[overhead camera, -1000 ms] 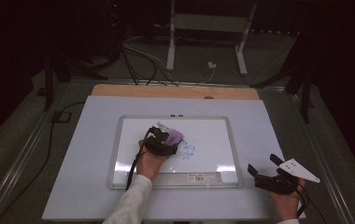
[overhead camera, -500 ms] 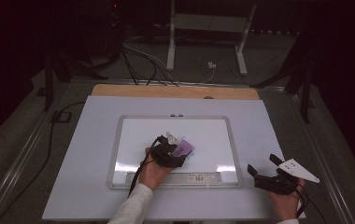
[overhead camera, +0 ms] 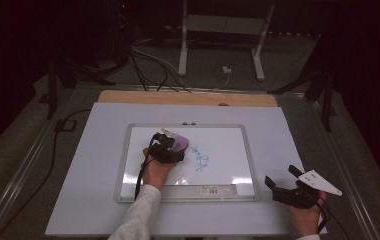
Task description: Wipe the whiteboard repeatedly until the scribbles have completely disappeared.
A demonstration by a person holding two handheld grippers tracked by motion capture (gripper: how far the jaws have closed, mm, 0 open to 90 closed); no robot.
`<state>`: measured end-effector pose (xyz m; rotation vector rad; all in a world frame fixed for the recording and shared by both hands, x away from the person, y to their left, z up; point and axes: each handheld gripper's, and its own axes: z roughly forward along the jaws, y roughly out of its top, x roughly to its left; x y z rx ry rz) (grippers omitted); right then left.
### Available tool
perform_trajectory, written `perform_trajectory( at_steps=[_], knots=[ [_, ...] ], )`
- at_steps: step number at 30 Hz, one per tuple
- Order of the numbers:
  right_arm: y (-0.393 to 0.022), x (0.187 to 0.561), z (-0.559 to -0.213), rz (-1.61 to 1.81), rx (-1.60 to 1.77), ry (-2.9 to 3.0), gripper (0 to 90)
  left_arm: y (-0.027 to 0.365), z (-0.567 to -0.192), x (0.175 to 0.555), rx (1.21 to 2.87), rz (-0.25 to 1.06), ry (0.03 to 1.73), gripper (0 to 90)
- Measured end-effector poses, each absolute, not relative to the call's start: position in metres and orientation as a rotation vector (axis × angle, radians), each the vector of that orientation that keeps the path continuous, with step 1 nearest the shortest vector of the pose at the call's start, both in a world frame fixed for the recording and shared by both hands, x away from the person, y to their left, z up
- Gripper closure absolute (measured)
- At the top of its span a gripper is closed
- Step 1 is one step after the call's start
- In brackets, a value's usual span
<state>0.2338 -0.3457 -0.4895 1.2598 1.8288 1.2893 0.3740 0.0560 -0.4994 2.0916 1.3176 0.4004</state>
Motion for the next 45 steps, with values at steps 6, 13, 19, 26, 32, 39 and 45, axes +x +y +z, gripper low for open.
perform_trajectory(
  at_steps=[6,13,19,26,32,39,45],
  knots=[
    [-0.345,0.234,-0.490,1.290,1.259,1.832,0.4,0.051,-0.499,0.379,2.102,0.397,1.317,41.7],
    [-0.346,0.234,-0.490,1.289,1.261,1.829,0.4,0.035,-0.498,0.364,2.153,0.361,1.223,41.7],
    [-0.346,0.234,-0.489,1.289,1.257,1.830,0.4,0.014,-0.499,0.344,2.191,0.320,1.114,41.6],
    [-0.345,0.234,-0.489,1.290,1.258,1.831,0.4,-0.005,-0.498,0.327,2.234,0.288,1.004,41.6],
    [-0.346,0.233,-0.489,1.290,1.260,1.827,0.4,-0.001,-0.499,0.334,2.217,0.302,1.036,41.7],
    [-0.347,0.233,-0.489,1.290,1.261,1.825,0.4,0.015,-0.499,0.351,2.181,0.348,1.134,41.7],
    [-0.347,0.233,-0.489,1.289,1.261,1.826,0.4,0.030,-0.499,0.366,2.142,0.382,1.229,41.8]
  ],
)
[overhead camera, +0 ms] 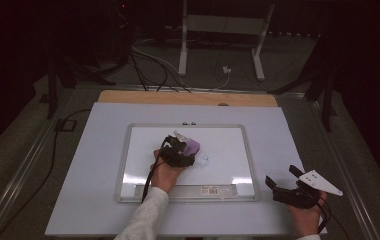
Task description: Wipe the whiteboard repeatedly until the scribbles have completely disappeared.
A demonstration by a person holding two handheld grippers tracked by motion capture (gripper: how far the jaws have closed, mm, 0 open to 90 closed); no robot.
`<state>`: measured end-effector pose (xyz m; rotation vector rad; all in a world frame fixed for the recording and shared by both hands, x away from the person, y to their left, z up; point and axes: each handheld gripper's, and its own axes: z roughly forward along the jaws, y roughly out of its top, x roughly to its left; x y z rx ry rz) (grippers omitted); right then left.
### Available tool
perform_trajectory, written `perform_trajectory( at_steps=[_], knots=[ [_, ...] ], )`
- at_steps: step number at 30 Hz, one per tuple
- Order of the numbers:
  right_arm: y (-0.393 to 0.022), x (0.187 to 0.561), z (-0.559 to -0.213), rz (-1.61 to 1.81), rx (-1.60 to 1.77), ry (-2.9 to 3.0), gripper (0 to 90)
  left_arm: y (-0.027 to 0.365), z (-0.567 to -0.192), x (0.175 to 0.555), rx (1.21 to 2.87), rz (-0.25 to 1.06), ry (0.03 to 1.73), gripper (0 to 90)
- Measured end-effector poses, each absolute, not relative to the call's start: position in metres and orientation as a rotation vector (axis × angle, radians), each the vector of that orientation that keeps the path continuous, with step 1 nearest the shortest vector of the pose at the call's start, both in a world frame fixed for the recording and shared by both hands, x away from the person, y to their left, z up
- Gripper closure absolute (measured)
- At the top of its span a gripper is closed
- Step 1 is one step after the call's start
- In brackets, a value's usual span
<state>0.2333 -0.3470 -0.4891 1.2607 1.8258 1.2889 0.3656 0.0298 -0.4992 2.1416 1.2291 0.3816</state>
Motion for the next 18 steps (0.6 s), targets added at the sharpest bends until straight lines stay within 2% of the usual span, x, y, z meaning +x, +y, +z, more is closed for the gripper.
perform_trajectory(
  at_steps=[8,18],
  knots=[
    [-0.346,0.234,-0.489,1.288,1.261,1.828,0.4,0.028,-0.499,0.370,2.130,0.387,1.269,41.7],
    [-0.346,0.234,-0.490,1.287,1.261,1.829,0.4,-0.001,-0.497,0.349,2.200,0.332,1.140,41.7]
  ],
)
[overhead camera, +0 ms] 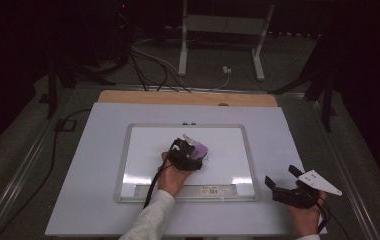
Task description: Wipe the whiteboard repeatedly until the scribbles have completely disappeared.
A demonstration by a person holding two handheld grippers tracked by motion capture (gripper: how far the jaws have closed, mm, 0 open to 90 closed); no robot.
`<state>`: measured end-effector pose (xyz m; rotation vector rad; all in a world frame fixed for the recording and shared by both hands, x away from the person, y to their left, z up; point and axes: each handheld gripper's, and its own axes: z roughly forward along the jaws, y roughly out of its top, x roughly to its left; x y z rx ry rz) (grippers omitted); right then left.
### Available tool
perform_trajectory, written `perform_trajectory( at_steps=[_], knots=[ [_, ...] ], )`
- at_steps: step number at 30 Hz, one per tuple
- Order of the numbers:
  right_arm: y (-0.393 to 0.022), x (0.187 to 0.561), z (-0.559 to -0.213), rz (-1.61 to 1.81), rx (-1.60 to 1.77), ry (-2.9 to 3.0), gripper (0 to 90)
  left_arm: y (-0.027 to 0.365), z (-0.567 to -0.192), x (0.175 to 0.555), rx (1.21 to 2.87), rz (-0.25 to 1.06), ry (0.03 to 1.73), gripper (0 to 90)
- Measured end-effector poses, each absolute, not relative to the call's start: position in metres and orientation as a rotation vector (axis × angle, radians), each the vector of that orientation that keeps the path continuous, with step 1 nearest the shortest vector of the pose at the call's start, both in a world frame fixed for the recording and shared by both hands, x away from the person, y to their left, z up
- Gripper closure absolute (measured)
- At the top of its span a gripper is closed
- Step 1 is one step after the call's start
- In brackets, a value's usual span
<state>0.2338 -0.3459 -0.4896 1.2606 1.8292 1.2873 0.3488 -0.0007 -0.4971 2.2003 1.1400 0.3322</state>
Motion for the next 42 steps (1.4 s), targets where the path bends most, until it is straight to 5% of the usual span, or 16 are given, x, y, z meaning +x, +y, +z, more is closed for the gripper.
perform_trajectory(
  at_steps=[9,21,42],
  knots=[
    [-0.346,0.234,-0.490,1.286,1.262,1.830,0.4,-0.016,-0.495,0.339,2.249,0.386,1.075,41.7],
    [-0.346,0.234,-0.490,1.288,1.264,1.829,0.4,0.018,-0.496,0.368,2.184,0.436,1.242,41.8],
    [-0.346,0.234,-0.490,1.282,1.263,1.831,0.4,-0.022,-0.494,0.337,2.283,0.381,1.037,41.8]
  ],
)
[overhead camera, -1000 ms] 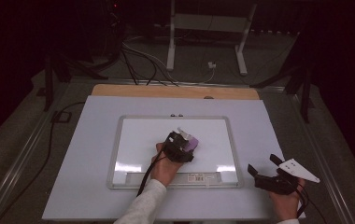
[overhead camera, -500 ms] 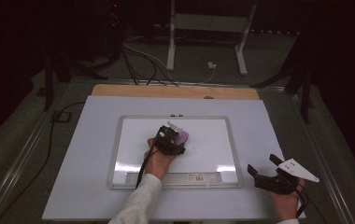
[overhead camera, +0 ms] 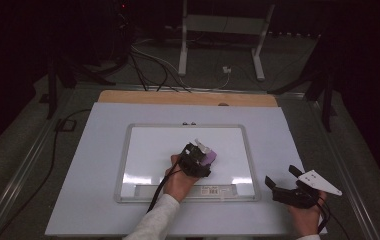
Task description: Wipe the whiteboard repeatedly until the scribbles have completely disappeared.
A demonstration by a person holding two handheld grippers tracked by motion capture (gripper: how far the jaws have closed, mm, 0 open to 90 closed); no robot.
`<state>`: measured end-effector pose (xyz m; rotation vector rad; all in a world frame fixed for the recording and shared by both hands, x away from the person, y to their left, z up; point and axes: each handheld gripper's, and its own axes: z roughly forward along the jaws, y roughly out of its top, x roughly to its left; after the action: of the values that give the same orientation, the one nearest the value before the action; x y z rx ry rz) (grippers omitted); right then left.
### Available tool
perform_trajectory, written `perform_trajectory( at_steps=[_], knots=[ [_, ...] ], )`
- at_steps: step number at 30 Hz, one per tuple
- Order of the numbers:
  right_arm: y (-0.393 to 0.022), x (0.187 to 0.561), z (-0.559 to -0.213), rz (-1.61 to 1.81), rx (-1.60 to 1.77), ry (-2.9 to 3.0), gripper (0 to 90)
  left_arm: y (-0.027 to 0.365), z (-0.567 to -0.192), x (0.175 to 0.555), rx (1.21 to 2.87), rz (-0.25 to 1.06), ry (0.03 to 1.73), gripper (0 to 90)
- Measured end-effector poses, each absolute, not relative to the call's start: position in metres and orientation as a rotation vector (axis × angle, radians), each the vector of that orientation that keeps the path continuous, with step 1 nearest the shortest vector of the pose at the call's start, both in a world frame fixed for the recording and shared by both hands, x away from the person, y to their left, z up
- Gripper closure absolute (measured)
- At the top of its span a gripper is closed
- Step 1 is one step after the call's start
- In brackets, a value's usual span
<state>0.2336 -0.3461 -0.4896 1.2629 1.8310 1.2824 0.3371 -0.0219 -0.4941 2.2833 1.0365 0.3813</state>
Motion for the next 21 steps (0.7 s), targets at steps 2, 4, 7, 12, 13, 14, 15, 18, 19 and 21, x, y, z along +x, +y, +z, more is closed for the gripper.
perform_trajectory(
  at_steps=[2,4,7,12,13,14,15,18,19,21],
  knots=[
    [-0.346,0.234,-0.490,1.283,1.263,1.831,0.4,-0.019,-0.494,0.341,2.281,0.406,1.056,41.8],
    [-0.346,0.234,-0.490,1.282,1.263,1.830,0.4,-0.014,-0.494,0.346,2.267,0.416,1.086,41.8],
    [-0.346,0.234,-0.490,1.281,1.264,1.831,0.4,-0.006,-0.494,0.355,2.253,0.442,1.137,41.8],
    [-0.346,0.234,-0.490,1.281,1.263,1.834,0.4,0.002,-0.495,0.363,2.221,0.434,1.192,41.8],
    [-0.346,0.234,-0.490,1.280,1.261,1.834,0.4,0.001,-0.495,0.363,2.227,0.446,1.188,41.8],
    [-0.346,0.234,-0.490,1.280,1.261,1.835,0.4,-0.001,-0.495,0.362,2.231,0.459,1.186,41.8],
    [-0.346,0.234,-0.490,1.280,1.261,1.835,0.4,-0.001,-0.495,0.361,2.235,0.464,1.181,41.8],
    [-0.346,0.234,-0.490,1.279,1.257,1.838,0.4,-0.004,-0.494,0.358,2.250,0.459,1.166,41.8],
    [-0.345,0.234,-0.490,1.280,1.258,1.837,0.4,-0.006,-0.494,0.356,2.251,0.453,1.159,41.8],
    [-0.345,0.234,-0.490,1.276,1.258,1.839,0.4,-0.010,-0.494,0.352,2.264,0.447,1.137,41.8]
  ],
)
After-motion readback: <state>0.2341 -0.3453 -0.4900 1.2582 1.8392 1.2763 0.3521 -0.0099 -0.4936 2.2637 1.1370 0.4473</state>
